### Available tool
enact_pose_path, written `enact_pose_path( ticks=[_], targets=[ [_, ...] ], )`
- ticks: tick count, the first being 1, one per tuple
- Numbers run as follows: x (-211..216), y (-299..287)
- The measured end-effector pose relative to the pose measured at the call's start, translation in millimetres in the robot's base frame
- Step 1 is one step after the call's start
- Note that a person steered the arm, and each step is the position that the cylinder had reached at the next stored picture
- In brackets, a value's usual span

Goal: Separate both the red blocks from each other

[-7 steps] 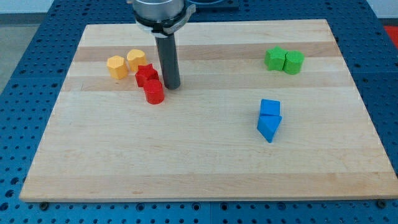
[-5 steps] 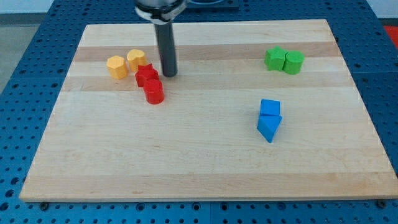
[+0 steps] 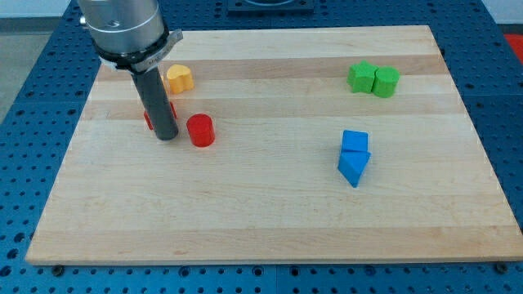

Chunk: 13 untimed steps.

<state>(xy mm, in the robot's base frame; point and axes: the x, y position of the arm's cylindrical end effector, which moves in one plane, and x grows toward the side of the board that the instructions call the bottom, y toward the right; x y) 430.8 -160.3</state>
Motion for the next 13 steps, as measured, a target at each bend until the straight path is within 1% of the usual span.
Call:
enact_pose_path(
  ticks=[1, 2, 3, 4, 5, 6, 9, 10, 11, 12, 13],
  targets=[
    [-18, -2],
    [-13, -2],
    [0, 18],
    [-1, 59],
    [-15, 74],
    [-44, 59],
    [-40, -12],
    [-37, -17],
    [-30, 21],
    [-32, 84],
    [-14, 129]
  ],
)
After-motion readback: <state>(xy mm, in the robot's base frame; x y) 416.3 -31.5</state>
